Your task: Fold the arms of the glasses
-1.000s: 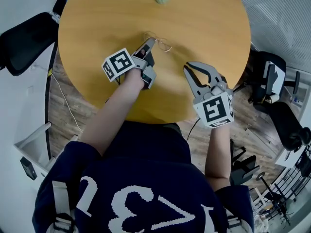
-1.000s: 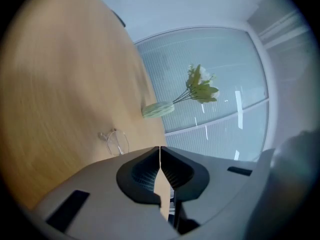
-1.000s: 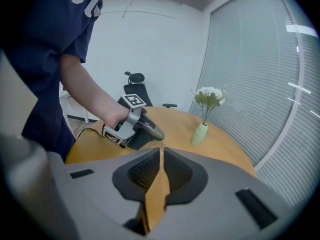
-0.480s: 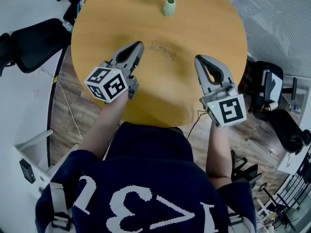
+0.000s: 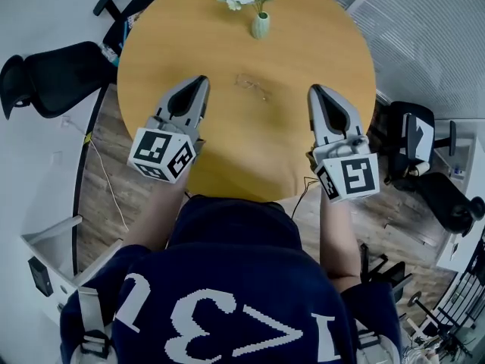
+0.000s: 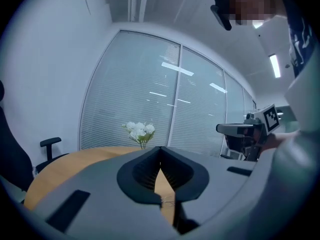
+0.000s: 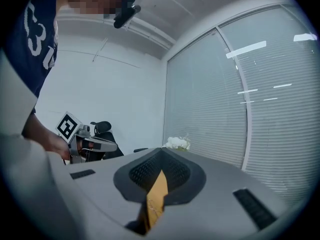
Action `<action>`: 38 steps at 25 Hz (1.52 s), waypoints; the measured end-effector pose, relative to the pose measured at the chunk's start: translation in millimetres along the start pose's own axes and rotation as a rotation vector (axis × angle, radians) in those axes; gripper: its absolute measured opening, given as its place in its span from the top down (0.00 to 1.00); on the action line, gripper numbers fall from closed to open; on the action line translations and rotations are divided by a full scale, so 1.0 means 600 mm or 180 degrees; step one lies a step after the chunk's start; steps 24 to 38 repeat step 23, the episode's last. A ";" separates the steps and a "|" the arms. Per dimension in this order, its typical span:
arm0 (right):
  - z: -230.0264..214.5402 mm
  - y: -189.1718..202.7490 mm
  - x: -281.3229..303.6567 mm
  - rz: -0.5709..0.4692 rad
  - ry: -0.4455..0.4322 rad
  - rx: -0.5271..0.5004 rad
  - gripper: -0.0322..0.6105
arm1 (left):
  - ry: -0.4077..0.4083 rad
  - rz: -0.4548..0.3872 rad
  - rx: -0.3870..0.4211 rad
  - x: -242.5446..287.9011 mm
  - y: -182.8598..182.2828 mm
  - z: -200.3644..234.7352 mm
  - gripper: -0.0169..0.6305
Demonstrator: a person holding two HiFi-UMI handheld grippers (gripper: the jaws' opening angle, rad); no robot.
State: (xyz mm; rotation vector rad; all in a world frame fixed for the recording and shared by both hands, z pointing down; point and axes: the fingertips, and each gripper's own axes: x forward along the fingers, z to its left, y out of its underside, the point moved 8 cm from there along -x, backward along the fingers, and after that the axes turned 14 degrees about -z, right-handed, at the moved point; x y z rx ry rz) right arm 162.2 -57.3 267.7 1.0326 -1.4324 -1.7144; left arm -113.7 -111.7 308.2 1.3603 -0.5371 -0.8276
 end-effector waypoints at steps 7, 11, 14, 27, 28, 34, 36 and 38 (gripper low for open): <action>0.001 -0.007 -0.013 -0.0058 0.0067 0.0056 0.91 | -0.0001 -0.0071 0.0084 -0.015 -0.007 -0.010 0.95; 0.000 -0.009 -0.017 -0.0069 0.0101 0.0063 0.91 | 0.0014 -0.0082 0.0112 -0.019 -0.009 -0.016 0.95; 0.002 -0.007 -0.016 -0.0071 0.0113 0.0066 0.91 | 0.0022 -0.0097 0.0133 -0.020 -0.011 -0.016 0.95; 0.009 -0.003 -0.007 -0.0063 0.0074 0.0052 0.91 | 0.0031 -0.0089 0.0128 -0.018 -0.007 -0.014 0.95; 0.009 -0.003 -0.007 -0.0063 0.0074 0.0052 0.91 | 0.0031 -0.0089 0.0128 -0.018 -0.007 -0.014 0.95; 0.009 -0.003 -0.007 -0.0063 0.0074 0.0052 0.91 | 0.0031 -0.0089 0.0128 -0.018 -0.007 -0.014 0.95; 0.009 -0.003 -0.007 -0.0063 0.0074 0.0052 0.91 | 0.0031 -0.0089 0.0128 -0.018 -0.007 -0.014 0.95; 0.009 -0.003 -0.007 -0.0063 0.0074 0.0052 0.91 | 0.0031 -0.0089 0.0128 -0.018 -0.007 -0.014 0.95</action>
